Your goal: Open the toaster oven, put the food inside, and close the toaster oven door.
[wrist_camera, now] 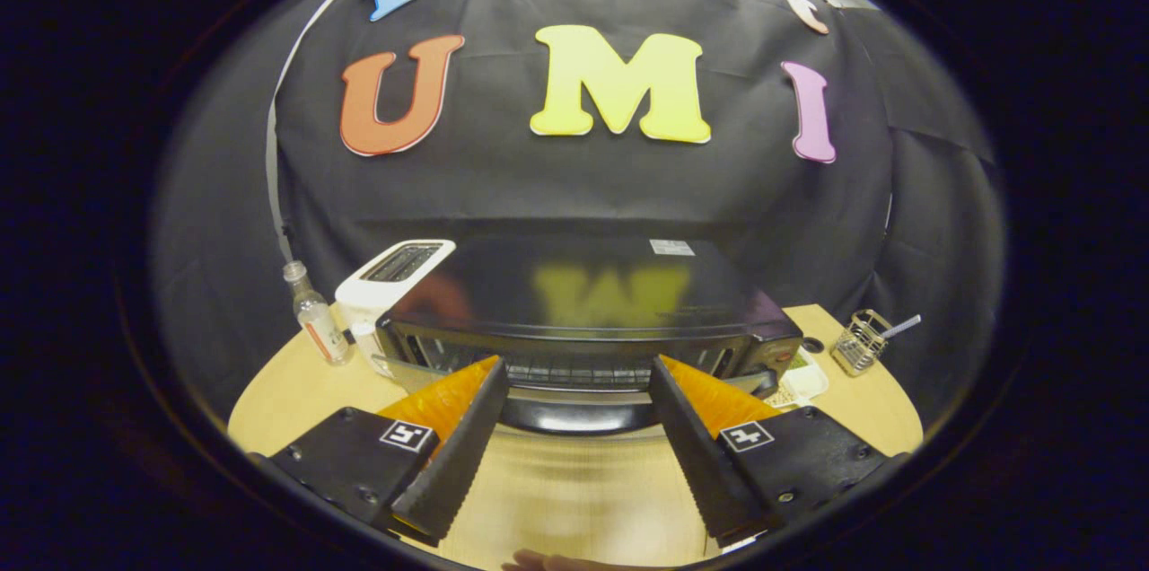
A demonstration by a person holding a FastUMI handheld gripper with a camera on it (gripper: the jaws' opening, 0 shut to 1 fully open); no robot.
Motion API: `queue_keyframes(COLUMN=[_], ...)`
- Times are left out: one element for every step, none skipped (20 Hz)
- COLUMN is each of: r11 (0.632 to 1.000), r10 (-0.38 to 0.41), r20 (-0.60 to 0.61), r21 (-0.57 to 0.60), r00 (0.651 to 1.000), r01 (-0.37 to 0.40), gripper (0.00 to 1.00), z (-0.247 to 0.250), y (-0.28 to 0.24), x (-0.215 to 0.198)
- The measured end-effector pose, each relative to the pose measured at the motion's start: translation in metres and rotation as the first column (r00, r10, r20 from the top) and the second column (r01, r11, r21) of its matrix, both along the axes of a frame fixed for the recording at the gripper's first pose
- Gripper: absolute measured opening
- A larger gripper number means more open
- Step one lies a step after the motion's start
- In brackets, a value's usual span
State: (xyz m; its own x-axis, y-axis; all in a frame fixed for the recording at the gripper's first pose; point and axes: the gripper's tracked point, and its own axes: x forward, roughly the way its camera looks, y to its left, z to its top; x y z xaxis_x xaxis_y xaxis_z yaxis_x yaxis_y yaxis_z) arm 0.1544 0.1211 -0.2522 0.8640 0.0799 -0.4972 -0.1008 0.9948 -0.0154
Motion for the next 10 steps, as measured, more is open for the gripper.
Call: queue_keyframes(r11=[1.0,1.0,1.0,1.0,0.999,0.999,0.999,0.999,0.999,0.998], r10=[0.002,0.004,0.004,0.005,0.009,0.014,0.017,0.019,0.023,0.027], r20=[-0.005,-0.011,-0.013,-0.01,-0.009,-0.004,-0.003,0.003,0.011,0.018], r21=[-0.011,-0.018,-0.02,-0.023,-0.032,-0.042,-0.045,-0.047,-0.05,-0.055], r00=[1.0,1.0,1.0,1.0,1.0,1.0,1.0,1.0,1.0,0.999], r01=[-0.003,-0.004,-0.004,-0.005,-0.009,-0.014,-0.017,-0.019,-0.022,-0.026], gripper=[1.0,1.0,1.0,1.0,1.0,1.0,1.0,1.0,1.0,1.0], z=[-0.002,-0.005,-0.008,-0.011,-0.014,-0.018,-0.022,-0.027,-0.03,-0.034], y=[-0.001,-0.001,-0.003,-0.003,-0.004,-0.004,-0.005,-0.006,-0.007,-0.007], x=[-0.009,-0.018,-0.026,-0.035,-0.043,-0.05,-0.057,-0.063,-0.068,-0.074])
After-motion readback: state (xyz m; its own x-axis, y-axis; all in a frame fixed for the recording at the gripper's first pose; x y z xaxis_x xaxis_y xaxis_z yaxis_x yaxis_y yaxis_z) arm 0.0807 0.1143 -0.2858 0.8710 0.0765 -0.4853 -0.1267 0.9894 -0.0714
